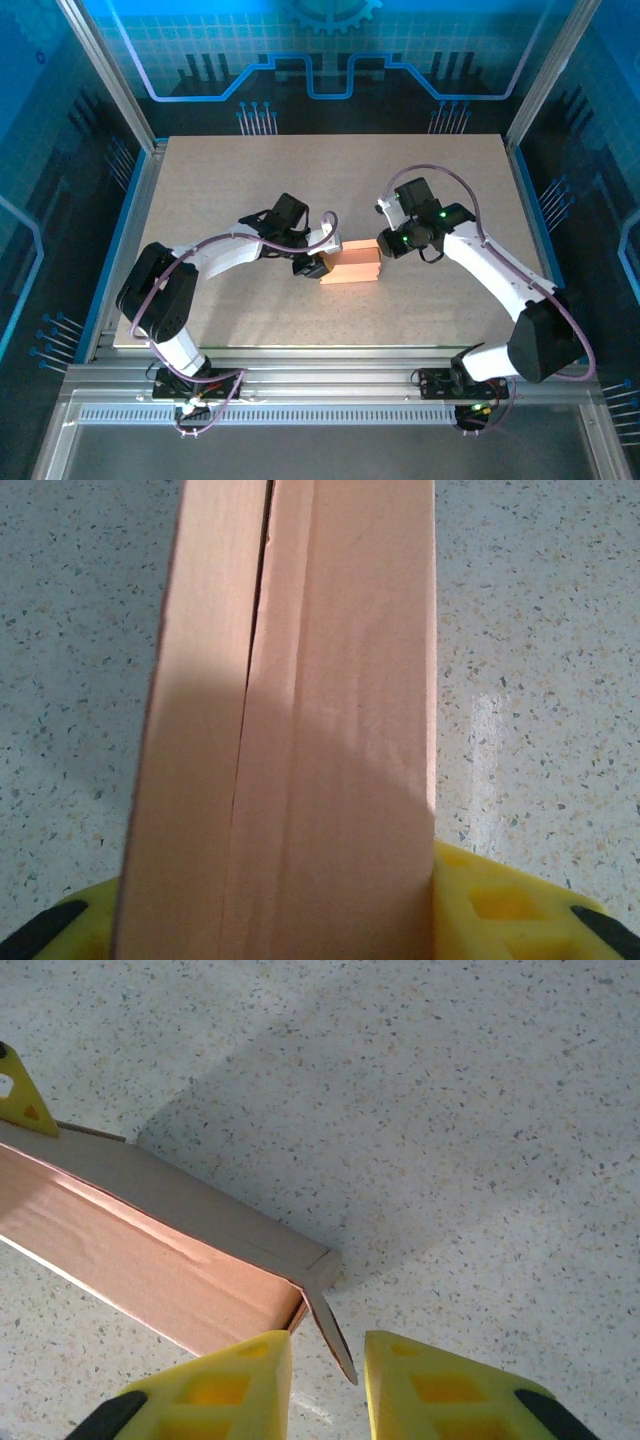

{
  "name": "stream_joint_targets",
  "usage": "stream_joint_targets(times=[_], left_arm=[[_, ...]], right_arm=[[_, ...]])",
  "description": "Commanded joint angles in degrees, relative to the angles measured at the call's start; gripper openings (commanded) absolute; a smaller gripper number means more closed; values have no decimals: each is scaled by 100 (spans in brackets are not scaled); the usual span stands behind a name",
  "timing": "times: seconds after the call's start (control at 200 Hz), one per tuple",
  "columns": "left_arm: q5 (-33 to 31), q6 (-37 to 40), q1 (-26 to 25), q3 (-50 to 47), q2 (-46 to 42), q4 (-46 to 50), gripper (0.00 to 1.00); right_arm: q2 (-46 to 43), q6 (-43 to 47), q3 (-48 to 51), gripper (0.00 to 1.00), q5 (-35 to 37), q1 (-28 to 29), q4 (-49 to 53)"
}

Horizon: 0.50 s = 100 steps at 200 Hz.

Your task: Fold the paper box

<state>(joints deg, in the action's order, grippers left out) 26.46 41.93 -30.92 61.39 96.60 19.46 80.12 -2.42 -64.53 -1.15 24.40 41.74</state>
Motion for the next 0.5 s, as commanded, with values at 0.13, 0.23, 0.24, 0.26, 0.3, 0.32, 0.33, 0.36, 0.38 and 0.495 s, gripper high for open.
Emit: stream_joint_targets(times=[0.13, 0.23, 0.24, 0.26, 0.3, 0.32, 0.33, 0.36, 0.38, 0.495], left_arm=[[-84, 30, -44, 57, 184, 550, 35], [-84, 25, -39, 60, 184, 550, 35], [-80, 25, -38, 58, 180, 550, 35], [-73, 25, -42, 64, 179, 556, 35], [-71, 25, -38, 62, 181, 563, 35], [-78, 25, -39, 62, 184, 559, 35], [-75, 25, -38, 63, 184, 563, 35], [-72, 23, -39, 67, 184, 566, 34], [-76, 21, -44, 58, 184, 567, 35], [-71, -6, -53, 75, 191, 569, 34]], right_arm=[[180, 129, -7, 16, -269, -41, -87], [184, 145, -24, 7, -281, -41, -65], [181, 145, -24, 6, -285, -45, -68], [180, 144, -24, 5, -281, -41, -61], [186, 141, -16, 5, -265, -36, -61], [188, 144, -18, 5, -251, -40, -60], [189, 149, -16, 4, -247, -41, -54], [197, 144, -10, 0, -243, -41, -51], [197, 140, -15, 0, -233, -41, -47], [189, 14, -31, 0, -241, -20, -60]])
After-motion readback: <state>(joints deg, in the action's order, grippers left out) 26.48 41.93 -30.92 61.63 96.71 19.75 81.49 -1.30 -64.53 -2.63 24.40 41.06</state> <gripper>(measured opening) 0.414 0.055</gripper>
